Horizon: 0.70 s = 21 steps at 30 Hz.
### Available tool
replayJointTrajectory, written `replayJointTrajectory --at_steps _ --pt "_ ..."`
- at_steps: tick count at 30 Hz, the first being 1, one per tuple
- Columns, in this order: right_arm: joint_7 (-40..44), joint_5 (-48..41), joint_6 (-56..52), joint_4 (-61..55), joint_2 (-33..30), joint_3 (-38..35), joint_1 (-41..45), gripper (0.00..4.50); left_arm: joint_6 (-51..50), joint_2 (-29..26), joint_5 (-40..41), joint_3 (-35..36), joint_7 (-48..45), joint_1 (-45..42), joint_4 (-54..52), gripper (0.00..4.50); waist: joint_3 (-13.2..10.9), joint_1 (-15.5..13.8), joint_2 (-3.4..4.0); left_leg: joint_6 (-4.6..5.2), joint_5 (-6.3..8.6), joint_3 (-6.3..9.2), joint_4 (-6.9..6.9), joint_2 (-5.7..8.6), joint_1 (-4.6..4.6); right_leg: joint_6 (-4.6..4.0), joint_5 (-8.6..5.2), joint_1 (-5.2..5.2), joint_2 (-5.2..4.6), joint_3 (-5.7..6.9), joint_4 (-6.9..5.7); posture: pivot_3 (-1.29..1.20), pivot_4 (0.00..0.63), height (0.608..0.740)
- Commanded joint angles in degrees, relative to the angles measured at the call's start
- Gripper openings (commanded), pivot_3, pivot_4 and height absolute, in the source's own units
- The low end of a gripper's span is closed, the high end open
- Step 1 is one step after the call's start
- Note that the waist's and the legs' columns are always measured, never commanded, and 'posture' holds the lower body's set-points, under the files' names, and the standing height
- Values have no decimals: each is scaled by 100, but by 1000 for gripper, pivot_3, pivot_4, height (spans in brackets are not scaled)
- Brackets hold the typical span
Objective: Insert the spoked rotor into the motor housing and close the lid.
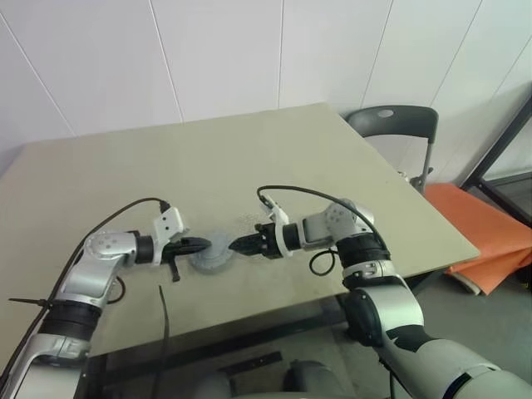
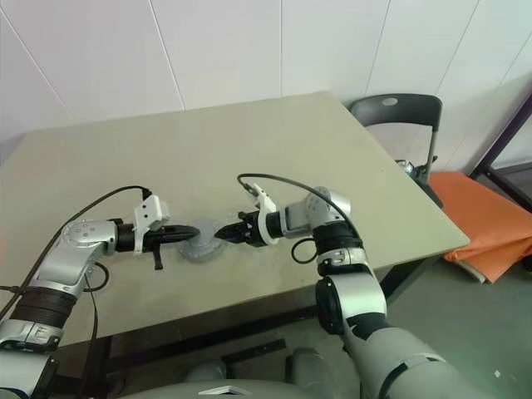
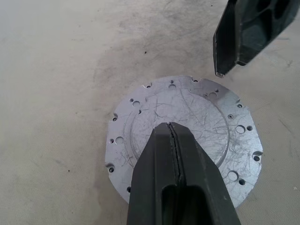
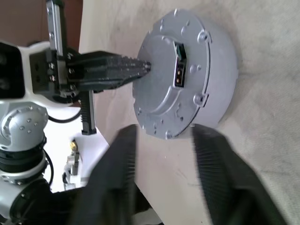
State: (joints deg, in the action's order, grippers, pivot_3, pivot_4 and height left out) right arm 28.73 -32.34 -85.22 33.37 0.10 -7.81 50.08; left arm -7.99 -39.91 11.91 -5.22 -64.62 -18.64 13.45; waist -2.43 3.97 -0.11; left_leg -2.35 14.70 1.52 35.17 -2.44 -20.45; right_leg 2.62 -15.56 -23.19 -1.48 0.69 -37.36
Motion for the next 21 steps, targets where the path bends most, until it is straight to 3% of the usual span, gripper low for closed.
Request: replayJointTrajectory --at_steps 1,5,21 --pt "-77 -38 28 -313 82 11 22 3204 -60 -21 -106 -69 -20 55 18 0 0 0 0 0 0 0 0 0 0 0 0 0 0 0 0 0 0 740" --pt "-433 108 187 -248 218 -141 -11 4469 -85 13 -91 -87 -15 74 -39 0 0 -2 0 0 0 0 0 0 0 0 0 0 0 0 -1 0 0 740" --pt "-1075 163 166 -303 700 -387 41 4469 -35 -15 -108 28 75 70 68 0 0 -2 0 0 0 0 0 0 0 0 0 0 -1 -1 0 0 0 740"
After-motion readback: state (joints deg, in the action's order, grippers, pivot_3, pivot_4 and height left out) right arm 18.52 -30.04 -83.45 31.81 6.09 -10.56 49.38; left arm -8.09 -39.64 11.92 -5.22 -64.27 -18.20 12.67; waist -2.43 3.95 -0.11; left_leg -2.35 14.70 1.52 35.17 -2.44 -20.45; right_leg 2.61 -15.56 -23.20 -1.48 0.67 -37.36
